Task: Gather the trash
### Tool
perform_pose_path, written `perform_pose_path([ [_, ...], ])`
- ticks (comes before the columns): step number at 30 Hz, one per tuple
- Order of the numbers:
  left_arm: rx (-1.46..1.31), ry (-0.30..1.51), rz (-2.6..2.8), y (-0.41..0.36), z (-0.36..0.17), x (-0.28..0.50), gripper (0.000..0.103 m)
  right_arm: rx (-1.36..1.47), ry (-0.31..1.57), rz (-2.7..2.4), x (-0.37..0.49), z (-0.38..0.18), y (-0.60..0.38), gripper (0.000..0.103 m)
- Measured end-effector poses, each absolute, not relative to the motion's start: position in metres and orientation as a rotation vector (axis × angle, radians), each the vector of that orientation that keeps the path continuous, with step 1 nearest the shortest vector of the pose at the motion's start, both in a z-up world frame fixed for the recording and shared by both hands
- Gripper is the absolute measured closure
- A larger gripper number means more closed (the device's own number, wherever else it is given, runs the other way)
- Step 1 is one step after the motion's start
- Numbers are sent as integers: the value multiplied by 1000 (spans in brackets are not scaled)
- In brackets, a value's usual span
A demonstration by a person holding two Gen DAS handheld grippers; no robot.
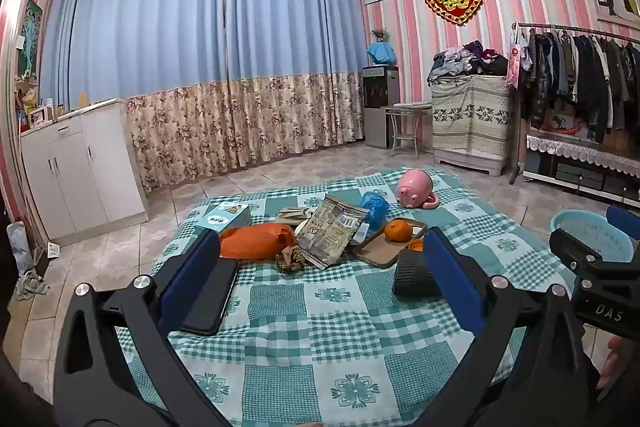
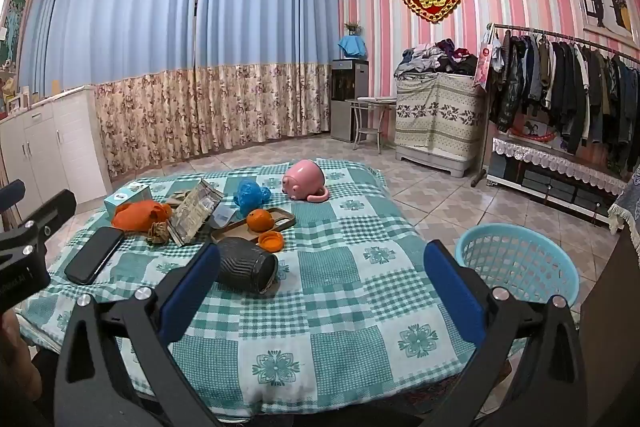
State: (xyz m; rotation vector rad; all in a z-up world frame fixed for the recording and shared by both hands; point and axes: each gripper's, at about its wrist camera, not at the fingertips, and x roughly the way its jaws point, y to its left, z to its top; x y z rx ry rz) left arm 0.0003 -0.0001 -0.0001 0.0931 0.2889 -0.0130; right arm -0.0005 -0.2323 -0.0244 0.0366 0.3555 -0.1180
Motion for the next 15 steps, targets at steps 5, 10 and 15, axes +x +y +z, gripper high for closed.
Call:
perform_pose_path([
  [5, 88, 284, -14, 0, 0, 0, 5, 40, 353, -116, -1, -25, -233, 4],
  [10, 82, 289, -16, 1, -1, 2, 5, 35, 354, -119, -1, -25, -232, 4],
  [15, 82, 288, -19, 2, -1, 3, 5, 31, 357, -118, 0, -26, -232, 4],
])
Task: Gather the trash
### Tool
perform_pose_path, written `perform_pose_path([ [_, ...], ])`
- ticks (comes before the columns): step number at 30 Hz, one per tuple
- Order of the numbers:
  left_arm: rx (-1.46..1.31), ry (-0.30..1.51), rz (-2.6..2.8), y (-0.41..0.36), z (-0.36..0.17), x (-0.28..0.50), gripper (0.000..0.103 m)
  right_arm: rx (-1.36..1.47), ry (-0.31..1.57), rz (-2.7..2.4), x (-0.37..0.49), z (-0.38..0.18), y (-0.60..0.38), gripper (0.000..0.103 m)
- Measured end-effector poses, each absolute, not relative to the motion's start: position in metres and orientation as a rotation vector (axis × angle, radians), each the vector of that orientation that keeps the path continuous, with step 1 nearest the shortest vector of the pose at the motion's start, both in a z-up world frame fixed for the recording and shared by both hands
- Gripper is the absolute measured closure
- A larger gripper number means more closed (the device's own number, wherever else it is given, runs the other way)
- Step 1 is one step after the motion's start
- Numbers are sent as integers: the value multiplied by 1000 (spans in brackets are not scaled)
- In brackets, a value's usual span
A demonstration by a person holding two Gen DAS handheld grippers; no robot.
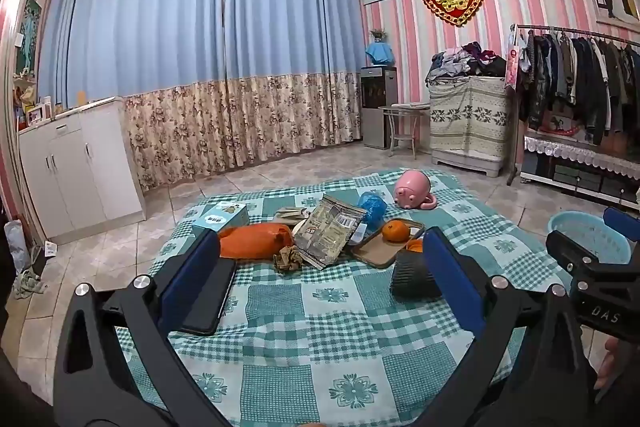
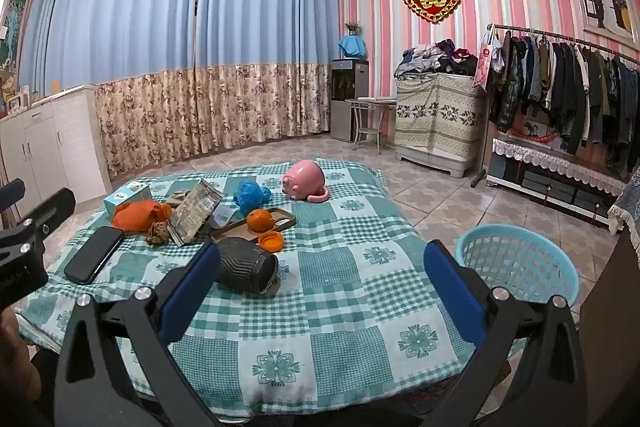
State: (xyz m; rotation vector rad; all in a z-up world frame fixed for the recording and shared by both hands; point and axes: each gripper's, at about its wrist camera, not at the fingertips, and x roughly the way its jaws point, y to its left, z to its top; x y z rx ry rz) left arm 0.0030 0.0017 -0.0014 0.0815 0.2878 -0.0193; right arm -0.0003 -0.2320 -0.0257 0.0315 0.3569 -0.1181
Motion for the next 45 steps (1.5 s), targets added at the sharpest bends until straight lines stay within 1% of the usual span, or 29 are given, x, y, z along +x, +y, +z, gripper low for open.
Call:
perform_pose_path([
  [45, 72, 307, -13, 7, -6, 8, 5, 24, 362, -119, 0, -28, -233, 4],
])
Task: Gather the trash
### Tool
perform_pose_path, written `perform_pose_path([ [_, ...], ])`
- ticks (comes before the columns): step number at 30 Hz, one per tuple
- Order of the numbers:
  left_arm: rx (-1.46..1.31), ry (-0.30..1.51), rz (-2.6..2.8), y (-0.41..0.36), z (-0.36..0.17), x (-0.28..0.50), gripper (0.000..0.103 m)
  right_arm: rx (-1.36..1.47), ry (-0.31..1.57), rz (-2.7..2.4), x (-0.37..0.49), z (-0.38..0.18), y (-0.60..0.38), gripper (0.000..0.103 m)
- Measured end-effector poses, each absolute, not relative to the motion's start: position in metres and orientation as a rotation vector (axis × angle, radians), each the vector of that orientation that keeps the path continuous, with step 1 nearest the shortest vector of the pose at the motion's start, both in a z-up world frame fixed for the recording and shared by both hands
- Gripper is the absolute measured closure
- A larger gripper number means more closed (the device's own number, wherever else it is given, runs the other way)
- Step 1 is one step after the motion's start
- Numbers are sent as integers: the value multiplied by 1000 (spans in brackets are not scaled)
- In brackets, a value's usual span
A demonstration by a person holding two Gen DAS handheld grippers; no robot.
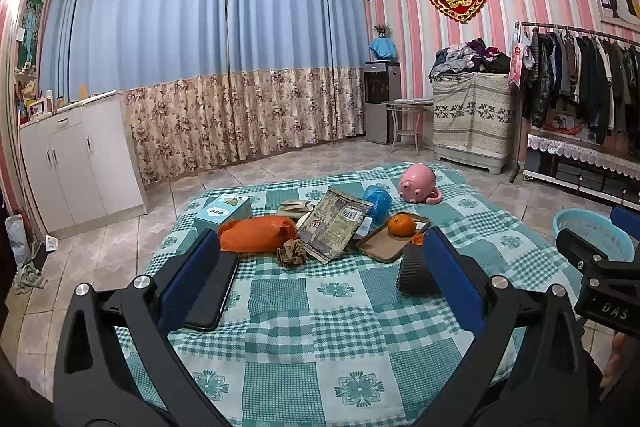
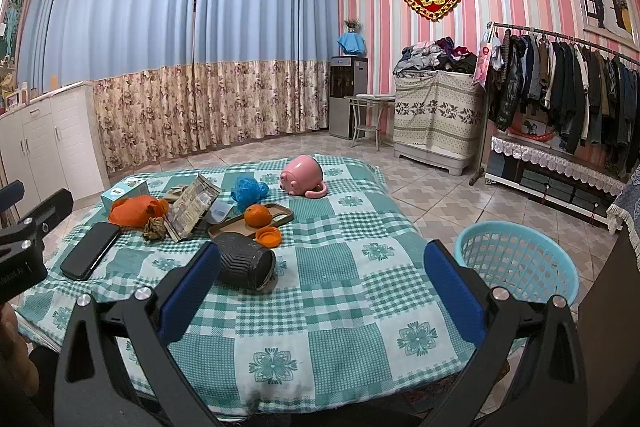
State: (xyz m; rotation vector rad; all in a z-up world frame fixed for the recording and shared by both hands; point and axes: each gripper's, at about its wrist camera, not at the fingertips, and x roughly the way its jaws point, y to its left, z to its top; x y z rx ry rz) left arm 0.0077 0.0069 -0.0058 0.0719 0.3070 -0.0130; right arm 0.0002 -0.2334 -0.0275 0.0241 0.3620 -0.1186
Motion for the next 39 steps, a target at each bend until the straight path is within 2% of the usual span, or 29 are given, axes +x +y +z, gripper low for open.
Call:
perform_pose_path([
  [39, 72, 330, -5, 14, -24, 20, 5, 8, 388, -121, 8, -50, -233, 4],
])
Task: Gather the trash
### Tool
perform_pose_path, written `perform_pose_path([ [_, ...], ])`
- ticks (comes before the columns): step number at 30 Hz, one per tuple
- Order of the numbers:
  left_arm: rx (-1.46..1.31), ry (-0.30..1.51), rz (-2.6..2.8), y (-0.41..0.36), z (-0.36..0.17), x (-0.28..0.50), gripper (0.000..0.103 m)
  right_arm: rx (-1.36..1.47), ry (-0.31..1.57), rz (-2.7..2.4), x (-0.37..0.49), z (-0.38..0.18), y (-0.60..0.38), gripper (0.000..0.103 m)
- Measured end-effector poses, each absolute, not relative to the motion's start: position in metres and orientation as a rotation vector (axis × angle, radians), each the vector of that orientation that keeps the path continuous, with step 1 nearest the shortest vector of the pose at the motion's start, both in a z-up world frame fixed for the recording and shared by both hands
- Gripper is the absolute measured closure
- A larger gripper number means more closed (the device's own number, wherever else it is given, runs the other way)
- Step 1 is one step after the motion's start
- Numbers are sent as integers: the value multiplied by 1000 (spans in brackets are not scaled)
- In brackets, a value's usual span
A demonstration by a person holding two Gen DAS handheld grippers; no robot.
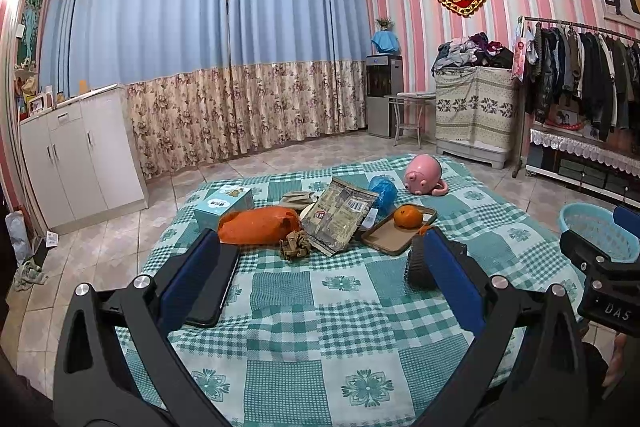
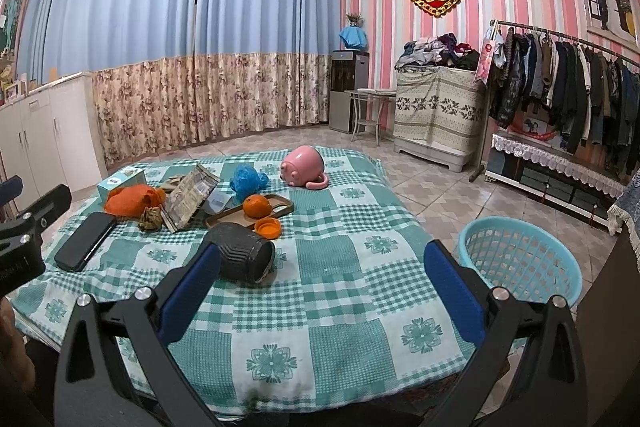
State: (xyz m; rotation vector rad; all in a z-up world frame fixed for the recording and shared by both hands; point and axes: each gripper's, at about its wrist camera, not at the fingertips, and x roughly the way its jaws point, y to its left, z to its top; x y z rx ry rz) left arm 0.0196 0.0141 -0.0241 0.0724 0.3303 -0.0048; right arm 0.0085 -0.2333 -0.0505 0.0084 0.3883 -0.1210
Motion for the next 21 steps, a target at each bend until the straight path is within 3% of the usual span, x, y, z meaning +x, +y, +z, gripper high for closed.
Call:
perform_pose_path([
  [13, 78, 373, 59, 44, -44, 75, 5, 1, 396, -131, 51, -56, -221, 4],
  [21, 64, 413, 125, 81, -55, 117, 5, 12, 516, -73, 99, -73, -184, 4],
])
